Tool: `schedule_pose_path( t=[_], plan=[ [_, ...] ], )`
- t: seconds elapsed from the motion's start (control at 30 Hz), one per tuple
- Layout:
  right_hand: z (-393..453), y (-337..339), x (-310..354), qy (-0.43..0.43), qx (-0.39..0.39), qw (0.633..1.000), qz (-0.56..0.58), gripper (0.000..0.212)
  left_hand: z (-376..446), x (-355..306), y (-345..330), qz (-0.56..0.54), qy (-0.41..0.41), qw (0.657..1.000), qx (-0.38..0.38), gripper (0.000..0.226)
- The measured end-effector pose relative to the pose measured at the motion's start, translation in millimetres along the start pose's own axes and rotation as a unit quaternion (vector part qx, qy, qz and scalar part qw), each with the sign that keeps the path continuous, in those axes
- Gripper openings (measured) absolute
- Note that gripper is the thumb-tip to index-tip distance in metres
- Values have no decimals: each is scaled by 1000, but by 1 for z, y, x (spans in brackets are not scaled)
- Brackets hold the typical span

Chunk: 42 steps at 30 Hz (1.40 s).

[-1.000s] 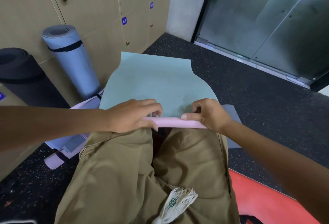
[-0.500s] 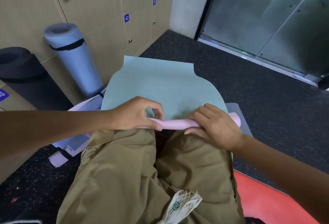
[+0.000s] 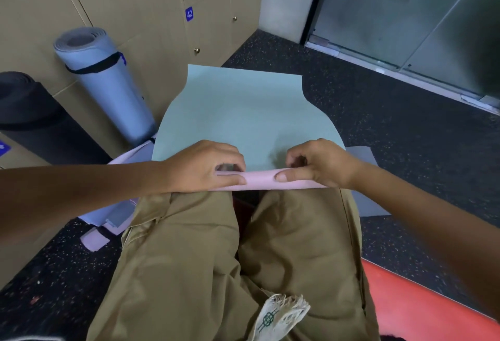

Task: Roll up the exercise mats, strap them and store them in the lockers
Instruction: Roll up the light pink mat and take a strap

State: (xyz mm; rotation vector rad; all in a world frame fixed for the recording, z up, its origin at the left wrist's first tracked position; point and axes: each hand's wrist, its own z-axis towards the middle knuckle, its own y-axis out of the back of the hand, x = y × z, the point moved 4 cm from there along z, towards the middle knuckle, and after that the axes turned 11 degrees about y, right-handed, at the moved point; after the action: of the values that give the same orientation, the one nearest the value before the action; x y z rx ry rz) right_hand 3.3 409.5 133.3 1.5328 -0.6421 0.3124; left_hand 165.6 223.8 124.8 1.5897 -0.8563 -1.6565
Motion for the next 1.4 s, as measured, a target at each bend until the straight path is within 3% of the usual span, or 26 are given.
schedule_pose_path(
  t=[0.1,0.2,0.4,0.57,0.67,0.77,0.9,1.03,1.13,1.23,1.4],
  plan=[
    [-1,-1,-5,-10,-35,999,37,34,5,-1,-6,55,-62,997,0,34],
    [-5,-3,-7,17,-83,996,42,38,10,1,-7,55,-70,996,4,45],
    [-6,1,-12,96,-149,984,4,40,27,14,-9,-93,31,994,43,22],
    [-11,-4,-7,203,-213,946,-134,39,40,24,-12,-157,76,978,110,15],
    [-19,-9,0,255,-208,918,-220,45,45,30,-13,-164,89,972,140,15],
    [-19,-4,-5,259,-174,918,-245,54,49,34,-9,-176,100,968,149,14],
    [-16,-1,-11,231,-168,932,-222,47,45,28,0,-150,92,981,85,26],
    [-11,2,-14,226,-142,941,-209,41,29,22,13,-16,36,999,-4,36],
    [-6,6,-18,198,-113,958,-175,40,10,11,14,118,-57,989,-62,31],
    [0,11,-24,137,-85,980,-114,42,-7,13,8,184,-76,976,-84,47],
    [7,14,-25,97,-65,990,-76,44,-6,24,5,134,-19,988,-75,45]
  ],
)
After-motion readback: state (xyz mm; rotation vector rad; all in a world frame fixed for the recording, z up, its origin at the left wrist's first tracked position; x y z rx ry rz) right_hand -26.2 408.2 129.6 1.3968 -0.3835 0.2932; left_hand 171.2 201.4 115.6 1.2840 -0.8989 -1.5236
